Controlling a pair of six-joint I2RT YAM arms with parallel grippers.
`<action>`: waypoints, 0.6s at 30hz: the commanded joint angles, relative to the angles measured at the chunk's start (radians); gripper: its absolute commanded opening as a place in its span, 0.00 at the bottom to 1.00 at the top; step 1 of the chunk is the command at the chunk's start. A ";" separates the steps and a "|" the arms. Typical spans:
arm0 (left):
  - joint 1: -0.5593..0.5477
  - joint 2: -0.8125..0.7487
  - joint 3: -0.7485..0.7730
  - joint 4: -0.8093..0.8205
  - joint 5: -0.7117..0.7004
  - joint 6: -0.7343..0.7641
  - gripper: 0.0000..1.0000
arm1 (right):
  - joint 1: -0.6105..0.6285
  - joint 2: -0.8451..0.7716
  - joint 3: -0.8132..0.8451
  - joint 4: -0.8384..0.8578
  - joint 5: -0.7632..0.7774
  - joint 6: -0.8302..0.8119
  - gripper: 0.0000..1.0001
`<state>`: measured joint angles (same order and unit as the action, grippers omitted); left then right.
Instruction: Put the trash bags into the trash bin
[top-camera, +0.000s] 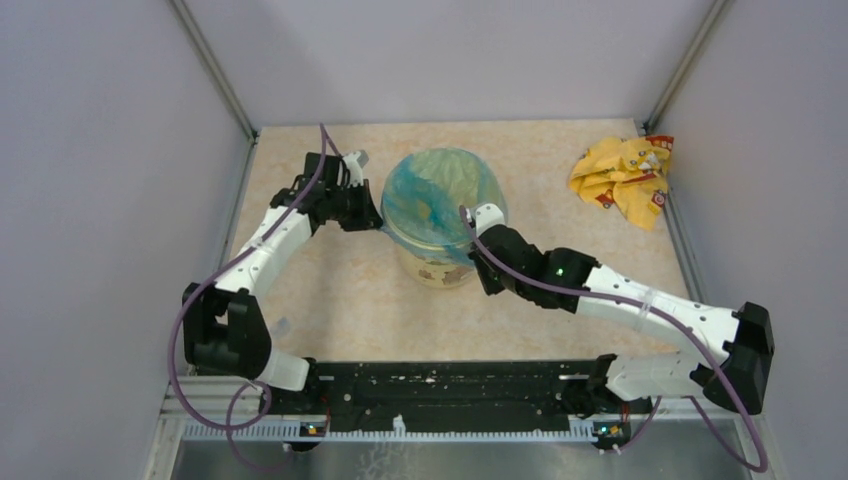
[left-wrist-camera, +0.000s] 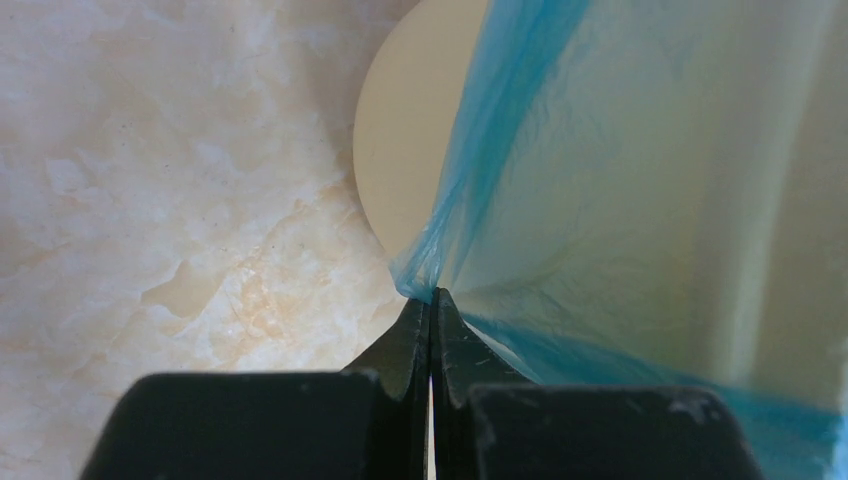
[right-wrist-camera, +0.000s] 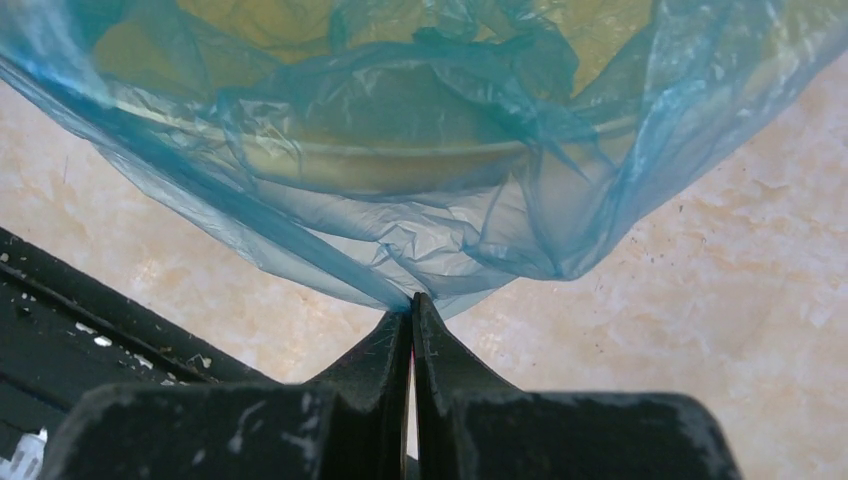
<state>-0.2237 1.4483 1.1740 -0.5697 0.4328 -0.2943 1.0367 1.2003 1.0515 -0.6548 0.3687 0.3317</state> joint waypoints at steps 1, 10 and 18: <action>0.003 0.027 0.013 0.064 -0.036 -0.039 0.00 | 0.008 -0.044 -0.014 0.052 0.047 0.018 0.00; 0.000 0.062 0.040 0.077 -0.066 -0.048 0.00 | -0.018 -0.067 -0.001 0.013 0.029 0.054 0.34; -0.005 0.100 0.074 0.091 -0.070 -0.049 0.00 | -0.178 -0.187 0.059 -0.002 -0.199 0.085 0.69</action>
<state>-0.2241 1.5295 1.1973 -0.5224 0.3721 -0.3389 0.9565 1.0893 1.0454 -0.6697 0.3035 0.3855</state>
